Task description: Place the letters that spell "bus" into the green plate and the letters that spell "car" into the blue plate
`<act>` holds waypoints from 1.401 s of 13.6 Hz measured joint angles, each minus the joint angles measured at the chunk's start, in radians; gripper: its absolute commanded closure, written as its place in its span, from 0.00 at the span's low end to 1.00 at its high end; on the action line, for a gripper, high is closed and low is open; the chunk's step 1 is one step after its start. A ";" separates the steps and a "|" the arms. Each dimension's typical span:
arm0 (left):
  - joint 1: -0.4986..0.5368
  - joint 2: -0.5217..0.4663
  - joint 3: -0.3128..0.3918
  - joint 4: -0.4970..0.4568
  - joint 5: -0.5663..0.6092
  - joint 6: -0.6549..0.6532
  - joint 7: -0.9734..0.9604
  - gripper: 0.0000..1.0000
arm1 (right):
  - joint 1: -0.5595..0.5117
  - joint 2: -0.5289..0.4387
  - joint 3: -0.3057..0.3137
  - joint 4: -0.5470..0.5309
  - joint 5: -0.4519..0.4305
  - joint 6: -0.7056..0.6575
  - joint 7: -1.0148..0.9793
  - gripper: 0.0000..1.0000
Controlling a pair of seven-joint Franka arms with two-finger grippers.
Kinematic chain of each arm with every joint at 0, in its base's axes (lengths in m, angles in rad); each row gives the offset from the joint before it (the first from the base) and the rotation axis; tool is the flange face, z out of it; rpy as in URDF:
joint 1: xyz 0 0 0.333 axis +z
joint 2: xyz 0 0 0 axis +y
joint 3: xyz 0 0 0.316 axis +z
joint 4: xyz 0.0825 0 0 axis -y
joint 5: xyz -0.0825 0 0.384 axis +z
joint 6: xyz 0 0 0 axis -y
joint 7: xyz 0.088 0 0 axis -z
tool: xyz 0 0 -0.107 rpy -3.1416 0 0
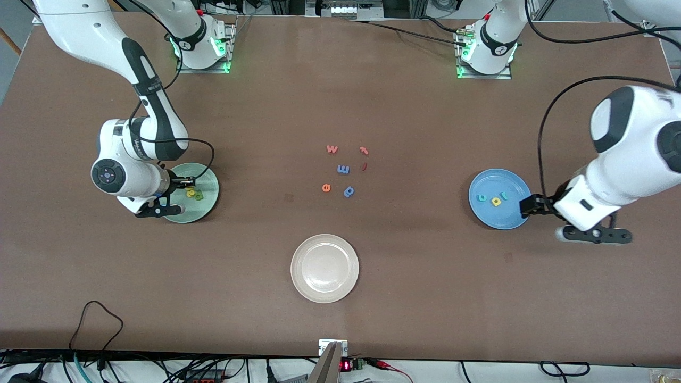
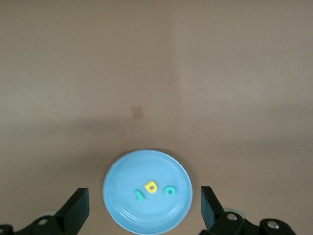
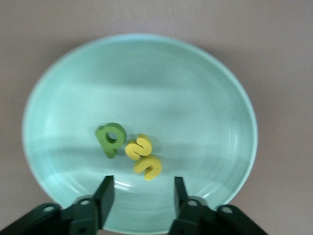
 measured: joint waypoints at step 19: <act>-0.328 -0.323 0.493 -0.114 -0.220 -0.232 0.074 0.00 | -0.045 -0.400 0.003 0.342 -0.063 -0.453 -0.007 0.00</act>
